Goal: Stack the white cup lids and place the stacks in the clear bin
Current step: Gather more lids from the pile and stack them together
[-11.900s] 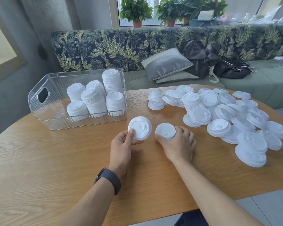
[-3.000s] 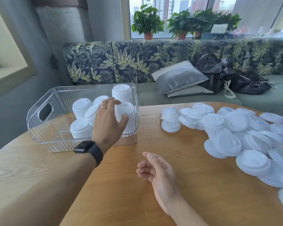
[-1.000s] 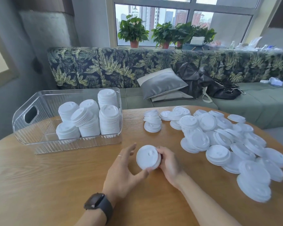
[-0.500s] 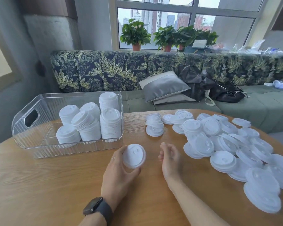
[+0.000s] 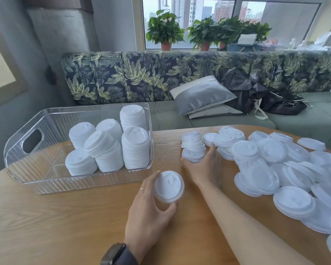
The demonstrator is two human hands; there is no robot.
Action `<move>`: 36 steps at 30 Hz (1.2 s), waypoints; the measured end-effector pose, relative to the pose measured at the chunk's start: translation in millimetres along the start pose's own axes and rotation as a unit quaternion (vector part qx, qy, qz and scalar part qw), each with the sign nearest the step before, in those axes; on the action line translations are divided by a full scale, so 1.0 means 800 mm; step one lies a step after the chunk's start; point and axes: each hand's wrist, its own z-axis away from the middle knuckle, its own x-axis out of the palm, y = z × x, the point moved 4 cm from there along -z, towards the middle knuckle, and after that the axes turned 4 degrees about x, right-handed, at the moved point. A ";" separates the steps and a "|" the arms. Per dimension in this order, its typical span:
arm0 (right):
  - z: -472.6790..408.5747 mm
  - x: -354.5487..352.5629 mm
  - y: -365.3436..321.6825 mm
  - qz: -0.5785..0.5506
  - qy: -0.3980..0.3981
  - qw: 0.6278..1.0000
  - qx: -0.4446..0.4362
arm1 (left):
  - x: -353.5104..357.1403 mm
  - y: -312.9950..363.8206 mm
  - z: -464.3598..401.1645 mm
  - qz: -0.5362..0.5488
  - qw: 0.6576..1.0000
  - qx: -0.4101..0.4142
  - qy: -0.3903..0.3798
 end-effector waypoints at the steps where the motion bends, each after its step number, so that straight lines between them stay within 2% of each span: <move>1: -0.005 0.002 -0.001 0.012 -0.001 1.000 0.002 | 0.000 0.000 0.000 0.005 1.000 -0.001 0.004; 10: -0.007 0.002 0.005 0.015 0.003 1.000 0.000 | -0.001 0.001 0.002 0.008 1.000 0.002 0.010; 24: 0.108 -0.078 0.049 0.000 -0.040 0.999 0.004 | -0.012 0.019 0.030 0.007 1.000 -0.020 0.013; 31: 0.146 -0.110 0.060 -0.028 -0.058 0.998 0.009 | -0.021 0.030 0.069 0.006 1.000 -0.024 0.007; 36: 0.158 -0.118 0.062 -0.097 -0.054 0.994 -0.007 | -0.025 0.037 0.086 -0.002 1.000 -0.023 0.004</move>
